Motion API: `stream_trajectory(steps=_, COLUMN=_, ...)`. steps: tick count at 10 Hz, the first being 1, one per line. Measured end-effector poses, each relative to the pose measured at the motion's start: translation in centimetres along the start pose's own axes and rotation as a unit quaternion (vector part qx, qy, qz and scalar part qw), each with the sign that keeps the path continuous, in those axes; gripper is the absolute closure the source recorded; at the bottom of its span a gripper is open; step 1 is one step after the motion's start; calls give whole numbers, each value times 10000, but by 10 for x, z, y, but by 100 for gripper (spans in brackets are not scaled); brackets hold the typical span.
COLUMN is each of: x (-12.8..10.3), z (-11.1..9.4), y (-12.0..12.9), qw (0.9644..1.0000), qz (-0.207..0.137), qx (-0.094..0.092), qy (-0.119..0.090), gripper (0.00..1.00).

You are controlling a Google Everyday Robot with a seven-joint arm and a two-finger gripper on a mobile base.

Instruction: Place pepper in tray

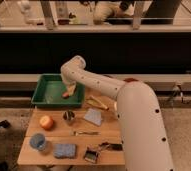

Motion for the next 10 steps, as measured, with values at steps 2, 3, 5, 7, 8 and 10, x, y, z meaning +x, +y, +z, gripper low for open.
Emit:
stream_trajectory(steps=2, x=-4, z=-17, y=-8, qw=10000, qz=12, qx=57, qy=3, gripper=20)
stream_trajectory(steps=3, x=-5, z=-24, y=-9, qw=10000, qz=68, qx=14, qy=17, gripper=20)
stream_trajectory(steps=5, x=-5, z=-34, y=-11, qw=9986, qz=398, qx=-357, qy=16, gripper=20)
stream_trajectory(steps=7, x=-6, z=-45, y=-12, qw=9950, qz=711, qx=-699, qy=16, gripper=20)
stream_trajectory(steps=8, x=-1, z=-59, y=-14, qw=9954, qz=751, qx=-598, qy=48, gripper=20)
stream_trajectory(steps=10, x=14, z=-92, y=-16, qw=9948, qz=968, qx=-321, qy=57, gripper=20)
